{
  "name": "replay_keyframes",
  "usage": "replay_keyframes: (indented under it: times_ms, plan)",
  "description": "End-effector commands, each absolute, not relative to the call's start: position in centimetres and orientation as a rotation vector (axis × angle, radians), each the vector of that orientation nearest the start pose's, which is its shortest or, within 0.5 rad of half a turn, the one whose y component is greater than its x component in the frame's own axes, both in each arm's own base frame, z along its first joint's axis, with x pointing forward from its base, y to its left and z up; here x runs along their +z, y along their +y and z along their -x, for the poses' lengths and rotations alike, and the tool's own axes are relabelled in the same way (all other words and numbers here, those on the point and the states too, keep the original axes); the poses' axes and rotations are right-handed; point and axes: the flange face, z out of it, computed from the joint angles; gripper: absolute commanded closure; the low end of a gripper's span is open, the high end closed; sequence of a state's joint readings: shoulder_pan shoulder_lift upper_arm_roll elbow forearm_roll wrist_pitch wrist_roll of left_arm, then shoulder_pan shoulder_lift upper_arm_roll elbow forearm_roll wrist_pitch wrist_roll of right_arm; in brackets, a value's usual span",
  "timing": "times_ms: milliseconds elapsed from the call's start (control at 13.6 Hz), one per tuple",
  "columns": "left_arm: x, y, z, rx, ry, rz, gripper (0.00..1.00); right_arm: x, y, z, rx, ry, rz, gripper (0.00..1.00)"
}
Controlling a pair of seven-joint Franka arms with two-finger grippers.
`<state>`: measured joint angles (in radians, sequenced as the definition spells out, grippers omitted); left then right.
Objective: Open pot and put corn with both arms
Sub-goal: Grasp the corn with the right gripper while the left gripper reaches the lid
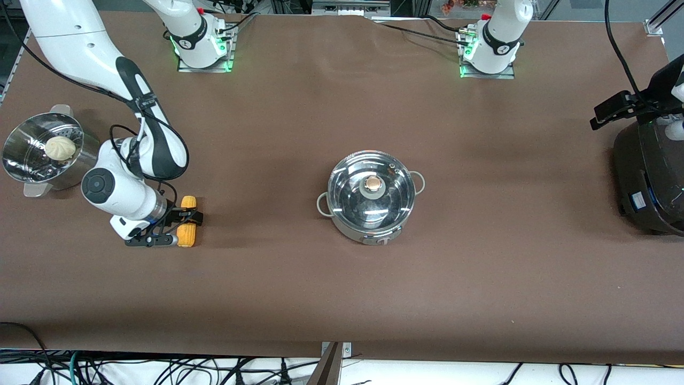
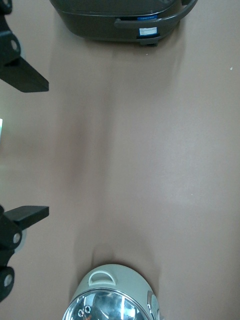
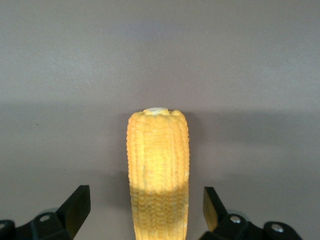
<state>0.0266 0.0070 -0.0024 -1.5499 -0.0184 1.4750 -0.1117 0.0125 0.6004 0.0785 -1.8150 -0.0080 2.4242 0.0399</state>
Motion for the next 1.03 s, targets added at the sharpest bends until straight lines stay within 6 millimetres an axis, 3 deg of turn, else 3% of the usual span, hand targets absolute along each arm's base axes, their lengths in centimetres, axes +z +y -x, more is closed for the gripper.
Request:
replay_keyframes:
  times_ms: [0, 147, 294, 368, 515, 588, 662, 735, 882, 956]
  plan:
    - [61.1, 0.8, -55.1, 0.142, -0.178, 3.153, 0.0, 20.6, 5.7, -64.8, -0.033, -0.059, 3.091, 0.0]
    - [57.7, 0.6, -56.0, 0.254, -0.169, 3.141, 0.0, 20.4, 5.7, -64.8, -0.031, -0.059, 3.09, 0.0]
    - [57.6, 0.0, -56.1, 0.259, -0.15, 3.151, 0.0, 19.6, 5.6, -64.8, -0.038, -0.06, 3.089, 0.0]
    - [57.4, -1.0, -56.3, 0.265, -0.15, 3.156, 0.01, 19.6, 5.6, -64.8, -0.041, -0.06, 3.089, 0.01]
    - [55.6, -5.6, -57.0, 0.321, -0.22, 3.17, 0.02, 19.1, 5.6, -64.7, -0.029, -0.06, 3.089, 0.06]
    - [54.7, -8.7, -57.4, 0.327, -0.284, 3.171, 0.01, 19.0, 5.5, -64.7, -0.029, -0.057, 3.089, 0.23]
    - [54.3, -11.1, -57.9, 0.289, -0.317, 3.18, 0.01, 19.0, 5.6, -64.7, -0.024, -0.063, 3.088, 0.49]
    - [53.5, -13.4, -58.2, 0.282, -0.302, 3.193, 0.01, 19.0, 5.6, -64.6, -0.017, -0.067, 3.089, 0.67]
    - [51.1, -18.2, -58.9, 0.35, -0.271, 3.253, 0.01, 19.1, 5.6, -64.6, -0.017, -0.07, 3.09, 0.88]
    - [50.0, -21.1, -59.3, 0.342, -0.32, 3.262, 0.01, 19.1, 5.6, -64.6, -0.017, -0.072, 3.09, 0.89]
